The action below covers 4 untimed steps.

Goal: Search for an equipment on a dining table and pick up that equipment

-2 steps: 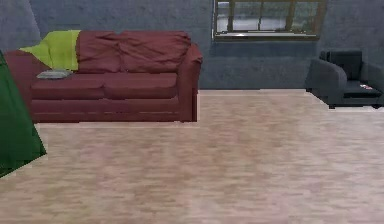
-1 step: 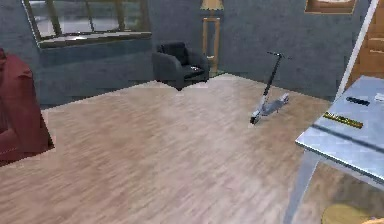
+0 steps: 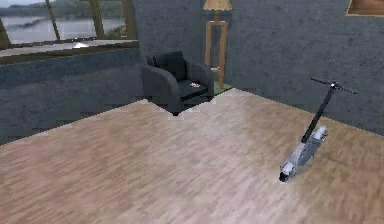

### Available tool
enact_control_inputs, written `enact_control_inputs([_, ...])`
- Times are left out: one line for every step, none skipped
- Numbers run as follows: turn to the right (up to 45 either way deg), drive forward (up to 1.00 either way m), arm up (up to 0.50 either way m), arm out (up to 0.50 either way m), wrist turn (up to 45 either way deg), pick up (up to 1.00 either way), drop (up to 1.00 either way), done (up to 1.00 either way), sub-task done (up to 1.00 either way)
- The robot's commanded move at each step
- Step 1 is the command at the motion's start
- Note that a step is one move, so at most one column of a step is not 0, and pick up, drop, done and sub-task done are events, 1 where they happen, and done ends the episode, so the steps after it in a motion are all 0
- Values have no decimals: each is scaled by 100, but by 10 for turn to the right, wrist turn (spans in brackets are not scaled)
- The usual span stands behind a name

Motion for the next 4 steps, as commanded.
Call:
enact_control_inputs([0, 20, 0, 0, 0, 0, 0, 0, 0])
enact_control_inputs([450, 0, 0, 0, 0, 0, 0, 0, 0])
enact_control_inputs([0, 50, 0, 0, 0, 0, 0, 0, 0])
enact_control_inputs([-360, 0, 0, 0, 0, 0, 0, 0, 0])
